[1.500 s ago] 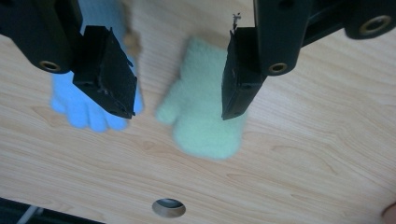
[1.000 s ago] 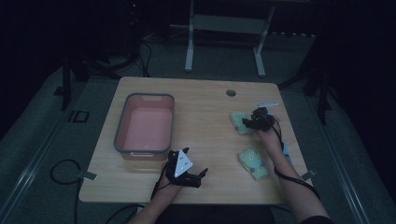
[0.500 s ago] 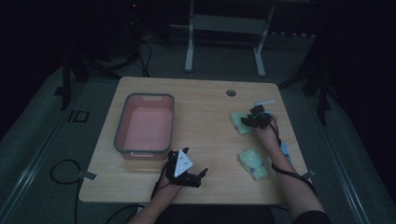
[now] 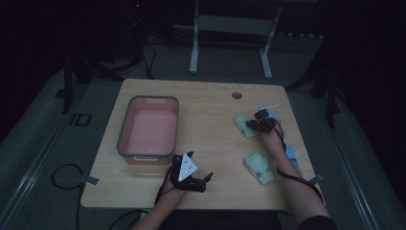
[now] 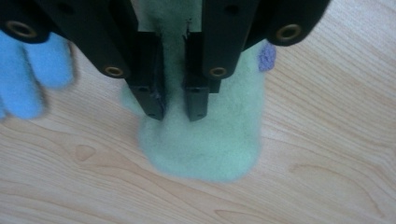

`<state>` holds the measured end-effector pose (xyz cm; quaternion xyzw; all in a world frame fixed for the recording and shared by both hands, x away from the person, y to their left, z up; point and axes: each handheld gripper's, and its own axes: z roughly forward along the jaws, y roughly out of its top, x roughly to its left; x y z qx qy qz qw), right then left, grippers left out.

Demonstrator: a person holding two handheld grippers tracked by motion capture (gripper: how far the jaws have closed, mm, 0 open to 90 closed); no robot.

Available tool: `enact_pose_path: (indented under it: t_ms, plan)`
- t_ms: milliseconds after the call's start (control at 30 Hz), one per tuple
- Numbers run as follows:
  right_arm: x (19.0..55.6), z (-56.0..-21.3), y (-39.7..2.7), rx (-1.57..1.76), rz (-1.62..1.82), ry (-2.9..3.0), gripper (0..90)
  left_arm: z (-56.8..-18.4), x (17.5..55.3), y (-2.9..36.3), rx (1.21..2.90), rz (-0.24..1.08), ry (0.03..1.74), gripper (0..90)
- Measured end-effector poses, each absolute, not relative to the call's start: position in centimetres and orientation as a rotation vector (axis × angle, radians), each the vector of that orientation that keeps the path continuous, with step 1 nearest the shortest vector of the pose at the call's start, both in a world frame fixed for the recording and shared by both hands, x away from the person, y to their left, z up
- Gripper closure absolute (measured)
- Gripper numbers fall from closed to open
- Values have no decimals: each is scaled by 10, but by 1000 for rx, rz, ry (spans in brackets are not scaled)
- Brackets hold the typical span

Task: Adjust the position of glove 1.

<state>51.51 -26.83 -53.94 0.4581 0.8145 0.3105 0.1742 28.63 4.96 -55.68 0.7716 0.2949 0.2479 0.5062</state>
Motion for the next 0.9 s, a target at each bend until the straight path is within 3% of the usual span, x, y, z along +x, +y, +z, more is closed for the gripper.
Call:
enact_pose_path:
  t_ms: [133,467,900]
  plan:
    - [510,-531,-265,1320,880,2283,847,-557,286,50,1859,598,711,1]
    - [475,-491,-247,1329,1005,2201,849,-557,286,50,1859,603,714,1]
    - [430,-466,-213,1392,1122,2120,850,-557,286,49,1861,605,714,1]
